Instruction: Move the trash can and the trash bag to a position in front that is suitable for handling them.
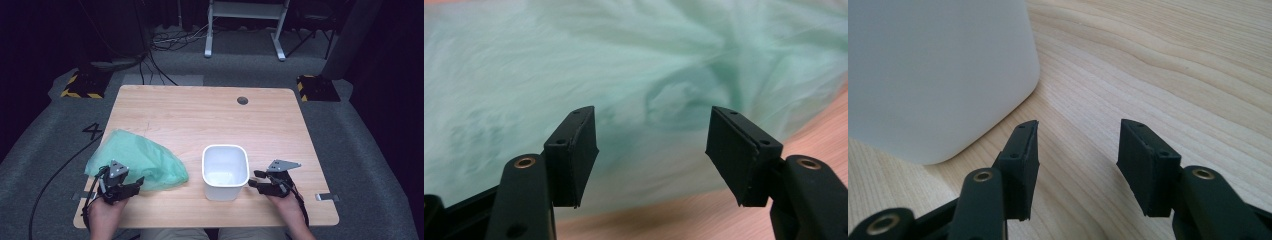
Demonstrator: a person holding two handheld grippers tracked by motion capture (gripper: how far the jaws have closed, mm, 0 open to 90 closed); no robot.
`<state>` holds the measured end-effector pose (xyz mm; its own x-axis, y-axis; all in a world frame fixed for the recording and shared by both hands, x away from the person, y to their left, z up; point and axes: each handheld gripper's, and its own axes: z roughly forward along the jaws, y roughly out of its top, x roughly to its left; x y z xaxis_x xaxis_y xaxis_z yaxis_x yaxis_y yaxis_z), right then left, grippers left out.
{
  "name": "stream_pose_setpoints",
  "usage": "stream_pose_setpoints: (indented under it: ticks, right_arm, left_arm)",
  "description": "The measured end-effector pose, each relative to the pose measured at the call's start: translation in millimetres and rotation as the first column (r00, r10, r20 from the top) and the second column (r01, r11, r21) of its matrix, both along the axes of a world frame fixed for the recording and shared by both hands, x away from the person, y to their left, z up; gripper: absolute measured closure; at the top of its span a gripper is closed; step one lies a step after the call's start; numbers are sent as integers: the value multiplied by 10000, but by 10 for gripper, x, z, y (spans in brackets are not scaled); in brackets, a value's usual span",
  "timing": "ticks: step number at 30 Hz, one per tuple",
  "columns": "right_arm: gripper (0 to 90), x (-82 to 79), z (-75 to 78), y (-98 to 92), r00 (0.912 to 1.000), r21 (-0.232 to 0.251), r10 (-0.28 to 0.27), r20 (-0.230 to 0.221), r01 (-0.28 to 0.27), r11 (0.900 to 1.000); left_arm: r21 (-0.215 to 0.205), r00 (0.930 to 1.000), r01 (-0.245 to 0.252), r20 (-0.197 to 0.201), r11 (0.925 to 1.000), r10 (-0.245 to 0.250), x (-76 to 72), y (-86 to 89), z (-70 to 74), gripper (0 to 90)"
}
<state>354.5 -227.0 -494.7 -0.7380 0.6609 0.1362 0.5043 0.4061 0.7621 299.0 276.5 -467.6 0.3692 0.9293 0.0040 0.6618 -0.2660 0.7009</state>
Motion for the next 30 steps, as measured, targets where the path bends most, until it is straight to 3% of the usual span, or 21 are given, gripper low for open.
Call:
stream_pose_setpoints:
  ticks: [2,3,5,11,16,24,27,30]
  right_arm:
    - [506,2,-3,-3,10000,-1,-28,-12,28,10000]
    - [505,3,-7,1,10000,-17,-11,-27,11,10000]
    - [503,3,-13,14,10000,-58,8,-53,-8,10000]
    - [497,23,-37,58,10000,-127,14,-98,-15,9999]
    - [493,24,-31,52,10000,-112,-31,-65,30,9999]
    - [489,-6,-50,-5,9998,-48,-156,-110,156,9999]
    - [489,-20,-50,-7,9998,-41,-175,-97,175,9998]
    - [488,-28,-47,-8,9998,-52,-181,-88,181,9998]
  left_arm:
    - [31,9998,-192,0,9998,192,-4,45,-11,366]
    - [42,9981,-608,18,9981,608,11,138,-16,359]
    - [-143,9962,-867,-104,9961,865,68,212,-15,339]
    - [-501,9937,-1054,-423,9932,1033,337,189,-60,312]
    - [-206,9940,-862,-688,9961,846,491,31,-139,306]
    - [-317,9906,-743,-1171,9967,702,635,-41,-215,313]
    - [-61,9927,-720,-970,9974,711,657,-81,-225,341]
    - [59,9960,-524,-720,9986,526,651,-108,-235,477]
